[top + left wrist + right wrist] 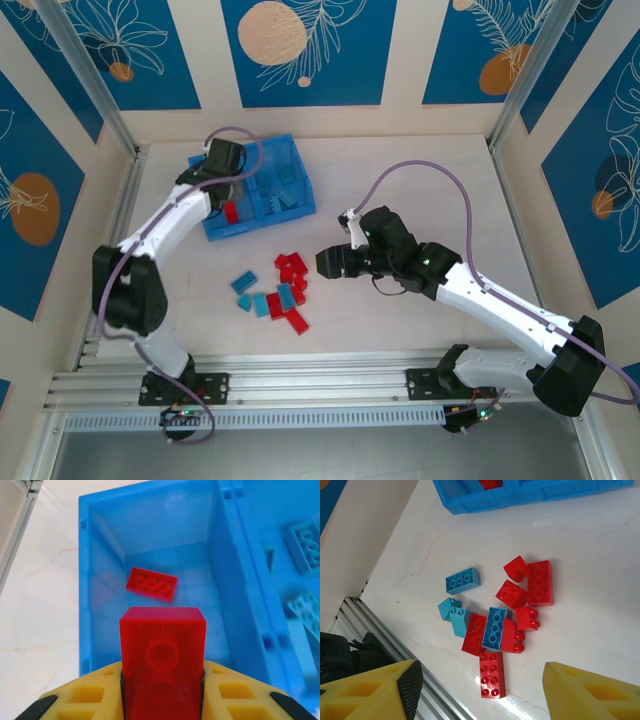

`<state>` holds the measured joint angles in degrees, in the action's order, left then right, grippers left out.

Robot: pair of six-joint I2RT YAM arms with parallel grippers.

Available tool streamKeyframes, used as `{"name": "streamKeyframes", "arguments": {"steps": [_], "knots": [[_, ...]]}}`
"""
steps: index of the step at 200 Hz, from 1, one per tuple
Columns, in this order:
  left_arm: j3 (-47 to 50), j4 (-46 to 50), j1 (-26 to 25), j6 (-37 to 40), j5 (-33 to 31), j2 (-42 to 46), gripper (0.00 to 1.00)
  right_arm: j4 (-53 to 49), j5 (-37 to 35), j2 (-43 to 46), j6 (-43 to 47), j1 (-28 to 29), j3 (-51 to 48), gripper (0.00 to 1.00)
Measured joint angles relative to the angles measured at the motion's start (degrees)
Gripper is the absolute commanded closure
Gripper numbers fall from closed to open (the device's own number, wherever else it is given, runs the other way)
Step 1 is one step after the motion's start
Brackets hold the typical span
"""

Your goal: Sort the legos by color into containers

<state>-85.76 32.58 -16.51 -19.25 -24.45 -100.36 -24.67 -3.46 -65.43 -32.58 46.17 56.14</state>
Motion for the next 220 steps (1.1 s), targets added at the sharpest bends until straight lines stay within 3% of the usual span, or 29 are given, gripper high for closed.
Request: {"name": "streamKeyframes", "arguments": {"steps": [81,127,143,184,220], "knots": [[-33.2,8.7,6.4,-3.9,8.6,-28.4,0.64,-0.3,-0.4,0.5,0.0,0.0,0.1,0.33],[-34.9,12.1,7.4,-6.6,12.2,-31.7,0.50,-0.2,-0.6,1.8,-0.5,0.0,0.0,0.33],[-34.9,12.5,7.5,-7.5,13.1,-31.7,0.50,-0.3,-0.6,1.9,-0.5,0.0,0.0,0.33],[-26.9,11.2,7.5,-8.7,17.1,-24.0,0.55,-0.5,-1.3,1.9,-0.4,0.0,0.0,0.33],[-5.7,4.7,5.4,-10.4,22.2,3.5,0.56,-1.0,-4.5,0.8,0.3,0.6,-0.5,0.33]]}}
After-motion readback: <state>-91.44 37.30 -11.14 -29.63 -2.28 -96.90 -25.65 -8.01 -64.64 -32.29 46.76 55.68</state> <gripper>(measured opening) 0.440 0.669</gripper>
